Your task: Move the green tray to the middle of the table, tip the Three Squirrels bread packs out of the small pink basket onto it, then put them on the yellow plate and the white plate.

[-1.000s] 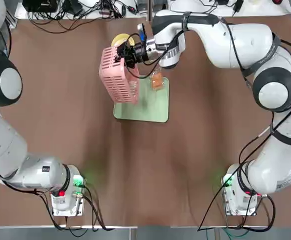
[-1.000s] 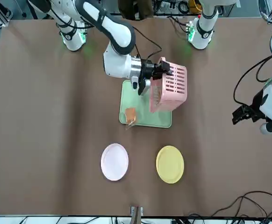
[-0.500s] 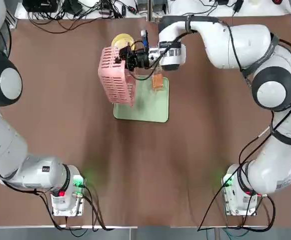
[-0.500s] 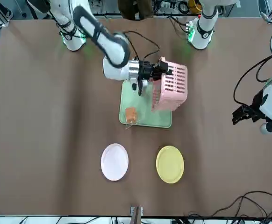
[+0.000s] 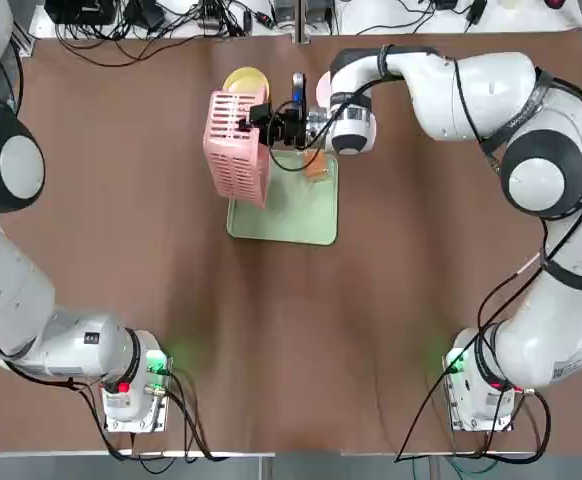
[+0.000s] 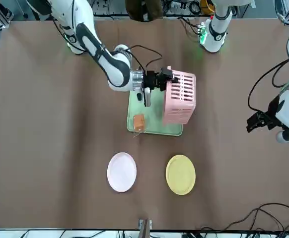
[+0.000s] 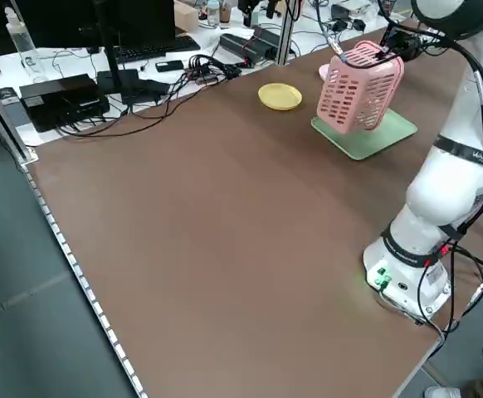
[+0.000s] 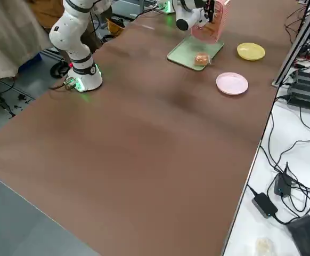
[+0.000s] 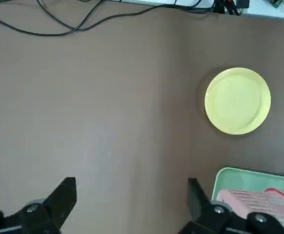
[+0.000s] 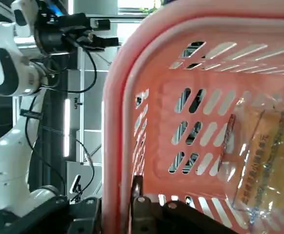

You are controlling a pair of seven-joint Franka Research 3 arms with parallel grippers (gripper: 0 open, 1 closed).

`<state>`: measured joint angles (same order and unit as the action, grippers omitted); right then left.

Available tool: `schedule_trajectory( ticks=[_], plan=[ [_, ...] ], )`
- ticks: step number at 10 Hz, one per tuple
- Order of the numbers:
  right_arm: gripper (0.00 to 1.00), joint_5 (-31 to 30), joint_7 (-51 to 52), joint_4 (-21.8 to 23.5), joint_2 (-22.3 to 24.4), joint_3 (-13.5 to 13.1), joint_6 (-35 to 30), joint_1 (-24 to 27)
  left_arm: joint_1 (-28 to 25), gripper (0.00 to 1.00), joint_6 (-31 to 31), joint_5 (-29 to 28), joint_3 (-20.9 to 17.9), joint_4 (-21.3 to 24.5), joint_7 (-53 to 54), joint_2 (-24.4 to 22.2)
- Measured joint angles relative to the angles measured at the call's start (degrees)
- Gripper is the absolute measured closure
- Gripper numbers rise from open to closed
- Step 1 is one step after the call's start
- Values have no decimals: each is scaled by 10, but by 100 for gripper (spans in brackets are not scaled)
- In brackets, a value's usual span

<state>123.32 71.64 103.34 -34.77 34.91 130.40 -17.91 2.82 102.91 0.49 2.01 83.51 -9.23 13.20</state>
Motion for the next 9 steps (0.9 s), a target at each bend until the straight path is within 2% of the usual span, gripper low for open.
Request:
schedule_trajectory(
  ticks=[4,9],
  plan=[
    [94,16,77,57,-5,-32,-122,5,1,0,0,0,0,0,0,0],
    [94,19,99,61,-33,-52,-211,5,1,0,0,0,0,2,0,3]
  ],
)
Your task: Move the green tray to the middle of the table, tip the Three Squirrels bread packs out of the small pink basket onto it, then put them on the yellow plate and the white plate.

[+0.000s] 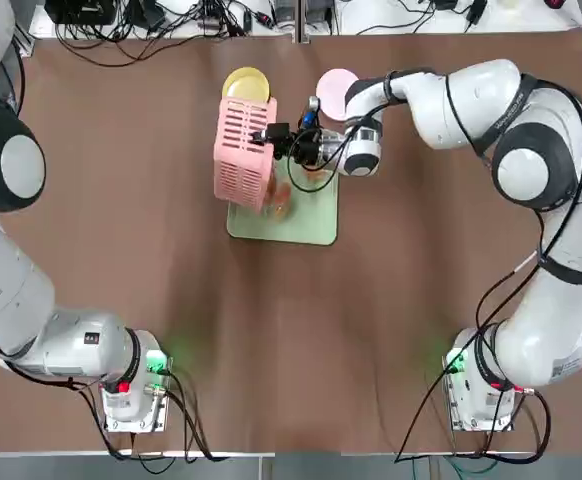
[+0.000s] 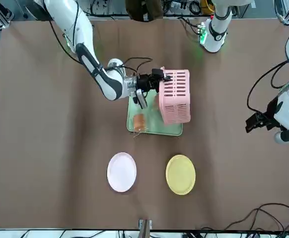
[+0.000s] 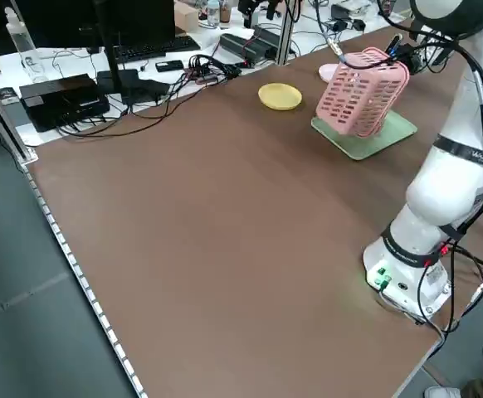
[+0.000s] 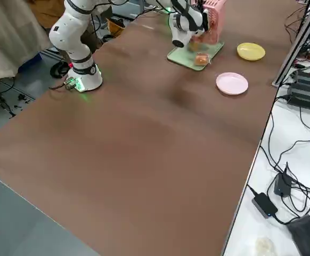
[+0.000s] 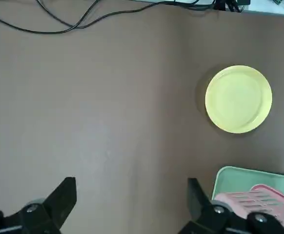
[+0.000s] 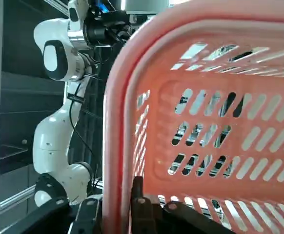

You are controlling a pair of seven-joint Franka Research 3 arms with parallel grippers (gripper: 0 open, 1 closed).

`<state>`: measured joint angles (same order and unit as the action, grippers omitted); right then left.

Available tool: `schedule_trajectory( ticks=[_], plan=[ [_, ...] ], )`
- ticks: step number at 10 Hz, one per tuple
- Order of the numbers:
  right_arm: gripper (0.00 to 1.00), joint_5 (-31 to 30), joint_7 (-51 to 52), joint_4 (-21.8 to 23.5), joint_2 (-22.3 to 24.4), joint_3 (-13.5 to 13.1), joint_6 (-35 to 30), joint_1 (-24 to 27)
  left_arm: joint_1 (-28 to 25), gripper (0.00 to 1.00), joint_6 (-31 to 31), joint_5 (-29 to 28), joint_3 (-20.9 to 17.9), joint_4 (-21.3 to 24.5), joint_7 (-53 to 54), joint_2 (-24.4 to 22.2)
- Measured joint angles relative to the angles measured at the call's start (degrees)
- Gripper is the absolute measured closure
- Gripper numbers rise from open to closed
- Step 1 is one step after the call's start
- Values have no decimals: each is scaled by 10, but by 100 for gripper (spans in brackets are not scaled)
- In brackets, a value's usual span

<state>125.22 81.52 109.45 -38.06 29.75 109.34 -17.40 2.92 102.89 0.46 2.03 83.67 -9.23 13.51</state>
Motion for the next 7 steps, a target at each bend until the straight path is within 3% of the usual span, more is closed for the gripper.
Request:
schedule_trajectory(
  ticks=[7],
  plan=[
    [94,30,18,6,-17,-2,-81,-5,1,0,0,0,0,0,0,0]
  ],
)
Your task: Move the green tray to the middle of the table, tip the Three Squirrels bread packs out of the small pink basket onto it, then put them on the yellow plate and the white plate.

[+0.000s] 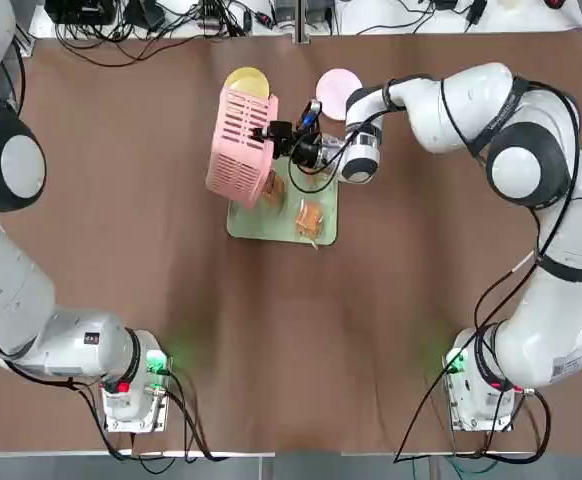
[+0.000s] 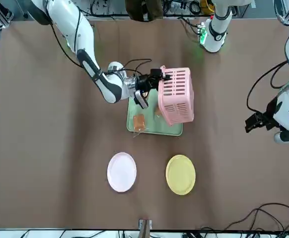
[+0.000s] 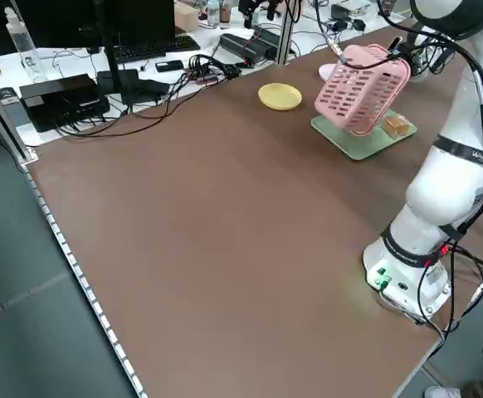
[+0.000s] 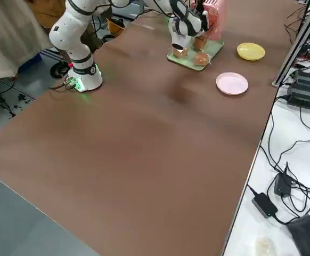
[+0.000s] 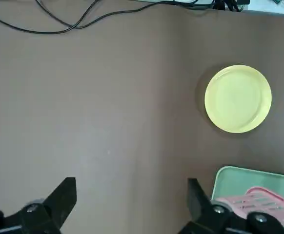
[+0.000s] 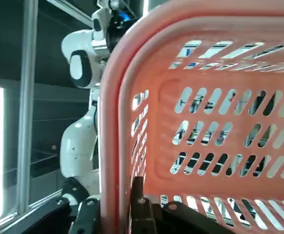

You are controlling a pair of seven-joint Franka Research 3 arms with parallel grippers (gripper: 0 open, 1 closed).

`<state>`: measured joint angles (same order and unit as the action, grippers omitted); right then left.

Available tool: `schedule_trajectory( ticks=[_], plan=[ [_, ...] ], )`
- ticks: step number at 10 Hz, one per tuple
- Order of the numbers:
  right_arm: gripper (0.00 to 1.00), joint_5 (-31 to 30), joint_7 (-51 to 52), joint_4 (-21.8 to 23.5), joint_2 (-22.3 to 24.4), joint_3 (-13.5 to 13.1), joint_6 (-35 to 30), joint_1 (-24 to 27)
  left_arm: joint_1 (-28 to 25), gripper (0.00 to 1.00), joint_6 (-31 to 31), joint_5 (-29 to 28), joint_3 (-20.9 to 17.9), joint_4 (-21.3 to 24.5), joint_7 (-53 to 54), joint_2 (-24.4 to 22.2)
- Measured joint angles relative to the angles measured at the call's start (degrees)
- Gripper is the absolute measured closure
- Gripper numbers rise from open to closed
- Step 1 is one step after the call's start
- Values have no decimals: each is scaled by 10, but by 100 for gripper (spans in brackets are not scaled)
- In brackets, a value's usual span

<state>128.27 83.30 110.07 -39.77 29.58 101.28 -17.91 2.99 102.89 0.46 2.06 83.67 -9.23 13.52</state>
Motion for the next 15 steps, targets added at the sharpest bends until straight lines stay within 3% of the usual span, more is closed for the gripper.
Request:
schedule_trajectory(
  ticks=[4,7,15],
  plan=[
    [94,7,29,0,-26,-6,-34,-2,0,0,0,0,0,0,0,0],
    [94,11,32,-42,-58,-25,-37,-13,0,0,0,0,0,0,0,1],
    [94,50,14,-131,-74,-26,-11,-31,-2,0,0,0,-1,2,0,1]
  ],
)
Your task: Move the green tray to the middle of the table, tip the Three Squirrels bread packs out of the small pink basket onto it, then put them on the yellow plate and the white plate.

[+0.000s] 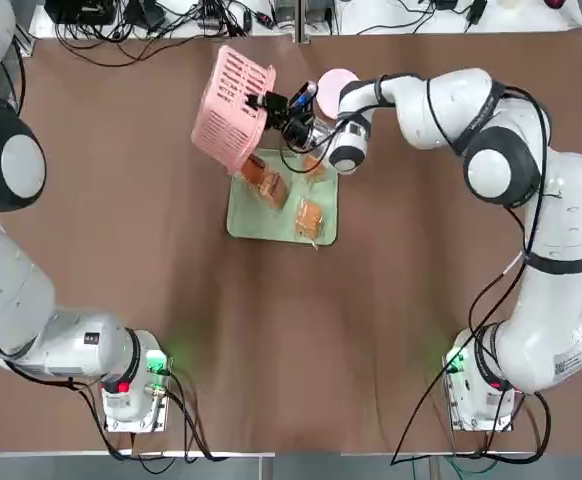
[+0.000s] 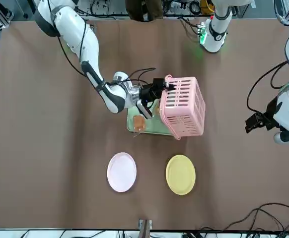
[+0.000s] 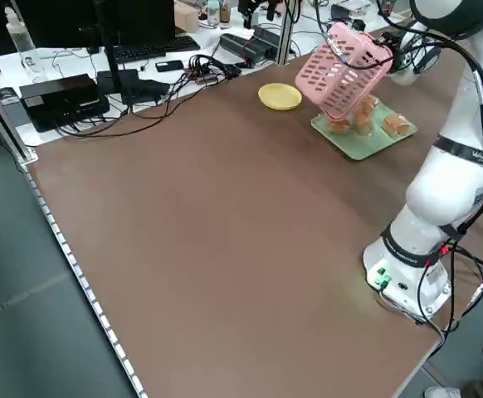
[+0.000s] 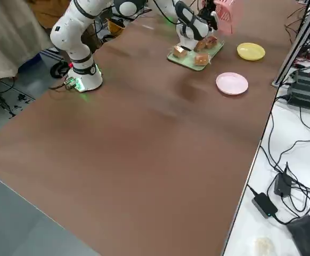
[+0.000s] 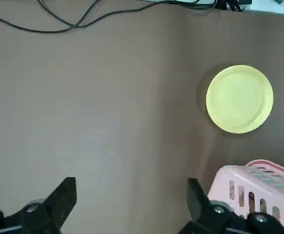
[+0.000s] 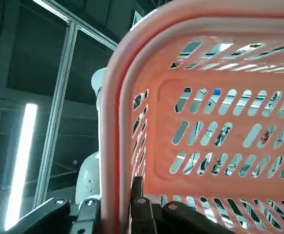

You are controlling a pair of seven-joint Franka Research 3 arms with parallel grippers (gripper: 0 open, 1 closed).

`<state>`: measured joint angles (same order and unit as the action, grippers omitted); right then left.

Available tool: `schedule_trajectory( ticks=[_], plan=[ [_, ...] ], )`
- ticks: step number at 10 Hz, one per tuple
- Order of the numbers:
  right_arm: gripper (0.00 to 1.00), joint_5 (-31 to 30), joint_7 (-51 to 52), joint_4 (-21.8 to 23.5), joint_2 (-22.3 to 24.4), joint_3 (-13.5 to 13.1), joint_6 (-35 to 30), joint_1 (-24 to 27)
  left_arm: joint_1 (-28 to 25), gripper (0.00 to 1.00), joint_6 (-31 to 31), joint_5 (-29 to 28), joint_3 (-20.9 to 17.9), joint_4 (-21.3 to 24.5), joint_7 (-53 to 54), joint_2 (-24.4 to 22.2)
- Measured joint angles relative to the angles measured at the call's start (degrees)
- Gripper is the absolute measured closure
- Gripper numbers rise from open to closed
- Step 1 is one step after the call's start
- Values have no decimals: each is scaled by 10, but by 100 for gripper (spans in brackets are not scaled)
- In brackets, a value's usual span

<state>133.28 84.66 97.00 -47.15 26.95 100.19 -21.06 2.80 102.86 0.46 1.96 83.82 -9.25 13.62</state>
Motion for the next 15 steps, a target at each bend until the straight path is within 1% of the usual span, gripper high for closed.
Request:
schedule_trajectory(
  ticks=[2,3,4,6,8,9,12,13,14,15],
  plan=[
    [94,1,-22,-6,10,0,34,1,1,0,-1,0,0,5,0,4],
    [94,1,-43,-4,27,0,58,2,2,0,-1,0,3,9,0,6],
    [94,1,-66,2,52,0,83,6,1,0,-2,0,13,16,2,7],
    [94,0,-116,28,119,0,160,17,2,0,-2,0,34,38,2,7],
    [94,-19,-174,57,184,0,208,31,2,0,5,0,51,72,4,9],
    [94,-46,-208,72,213,0,226,43,2,0,27,0,62,95,5,10],
    [94,-157,-316,130,294,0,254,92,4,0,147,-4,123,188,7,19],
    [94,-192,-344,150,321,-1,266,105,10,0,169,-18,144,212,8,24],
    [94,-222,-365,172,347,-1,282,114,28,0,180,-32,156,226,8,35],
    [94,-248,-380,197,371,-2,295,121,58,0,185,-38,158,231,7,52]
  ],
)
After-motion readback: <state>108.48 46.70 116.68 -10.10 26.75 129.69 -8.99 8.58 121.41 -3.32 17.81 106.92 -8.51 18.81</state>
